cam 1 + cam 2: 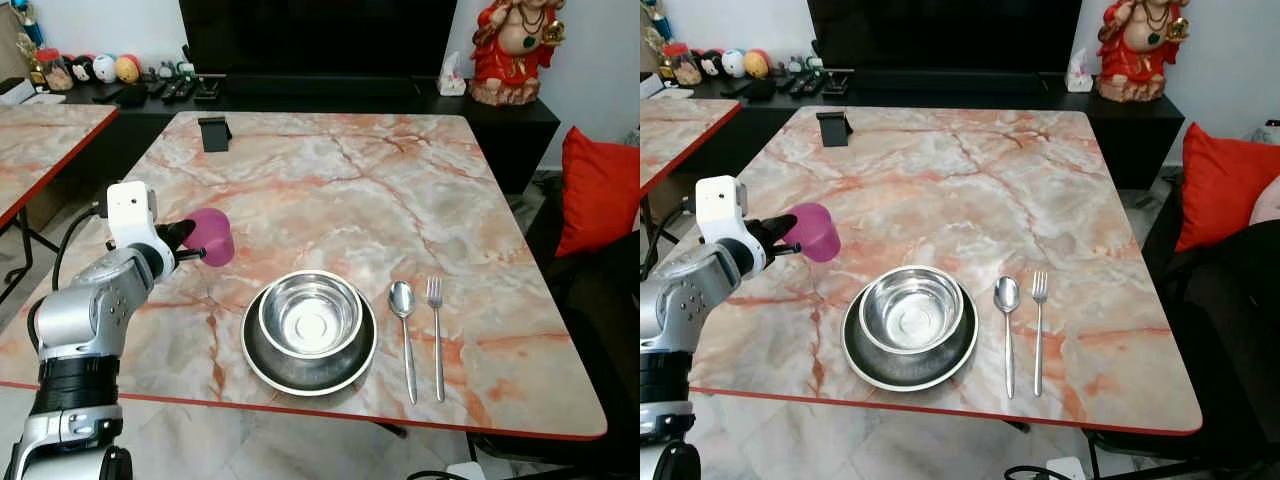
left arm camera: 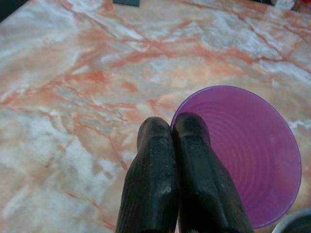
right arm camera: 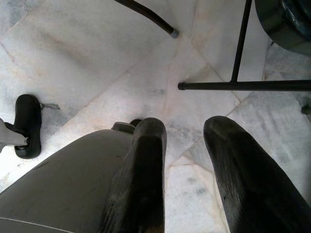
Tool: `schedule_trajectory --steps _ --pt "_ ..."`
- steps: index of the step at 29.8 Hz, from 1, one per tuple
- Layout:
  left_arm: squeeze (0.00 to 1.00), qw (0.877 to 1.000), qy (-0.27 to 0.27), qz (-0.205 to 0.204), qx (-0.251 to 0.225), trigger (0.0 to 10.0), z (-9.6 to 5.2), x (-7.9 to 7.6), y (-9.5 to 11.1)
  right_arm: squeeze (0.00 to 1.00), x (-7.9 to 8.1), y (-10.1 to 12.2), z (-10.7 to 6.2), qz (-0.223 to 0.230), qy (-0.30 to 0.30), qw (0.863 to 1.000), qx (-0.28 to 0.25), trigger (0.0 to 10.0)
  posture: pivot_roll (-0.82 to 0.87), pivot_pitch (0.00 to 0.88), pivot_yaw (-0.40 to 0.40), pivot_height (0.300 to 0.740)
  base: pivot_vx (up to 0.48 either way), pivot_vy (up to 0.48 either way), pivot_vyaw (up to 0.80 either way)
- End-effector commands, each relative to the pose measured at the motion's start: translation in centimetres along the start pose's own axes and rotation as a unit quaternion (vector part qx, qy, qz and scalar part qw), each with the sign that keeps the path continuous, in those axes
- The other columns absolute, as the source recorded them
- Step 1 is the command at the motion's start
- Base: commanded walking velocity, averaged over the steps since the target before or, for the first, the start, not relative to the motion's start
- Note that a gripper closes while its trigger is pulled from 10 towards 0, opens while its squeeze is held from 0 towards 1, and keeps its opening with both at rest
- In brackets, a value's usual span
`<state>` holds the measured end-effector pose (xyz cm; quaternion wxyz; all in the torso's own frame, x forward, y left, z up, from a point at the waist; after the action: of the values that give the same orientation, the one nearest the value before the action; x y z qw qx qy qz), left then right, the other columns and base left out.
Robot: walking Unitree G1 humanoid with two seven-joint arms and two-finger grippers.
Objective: Setting the table
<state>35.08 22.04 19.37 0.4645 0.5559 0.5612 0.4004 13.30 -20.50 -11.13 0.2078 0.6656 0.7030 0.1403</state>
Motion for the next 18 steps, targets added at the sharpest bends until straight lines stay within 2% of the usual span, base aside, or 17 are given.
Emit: schedule_trajectory --steps 1,5,18 --pt "0.0 1.0 0.003 0.005 0.005 10.0 -0.1 0.1 0.3 0.0 0.2 0.1 0.0 0.0 0.003 1.0 -0.001 10.0 -0.05 0.0 0.028 0.74 0.0 0.0 0.0" --pt "0.0 0.999 0.005 -0.002 0.033 10.0 0.0 -0.3 -0.5 0.0 0.3 0.1 0.0 -0.002 0.005 1.0 -0.002 10.0 -0.05 0.0 0.03 0.74 0.0 0.0 0.0" --pt "0.0 0.998 -0.005 -0.029 0.056 10.0 0.2 -1.2 -1.4 0.0 0.2 0.1 0.0 -0.006 0.004 1.0 -0.003 10.0 -0.06 0.0 0.034 0.74 0.0 0.0 0.0"
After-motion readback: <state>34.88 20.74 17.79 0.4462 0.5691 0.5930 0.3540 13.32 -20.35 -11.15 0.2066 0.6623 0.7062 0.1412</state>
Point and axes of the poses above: a point about 5 cm out from each wrist's last joint towards the gripper, its own z axis pointing out of the wrist towards the gripper, its own y axis along the axis of the wrist's last joint, x = y × z, the point moved 1 cm from there along z, pointing out of the wrist towards the gripper, and after that the axes turned 5 degrees about z, right-handed, at the moved point
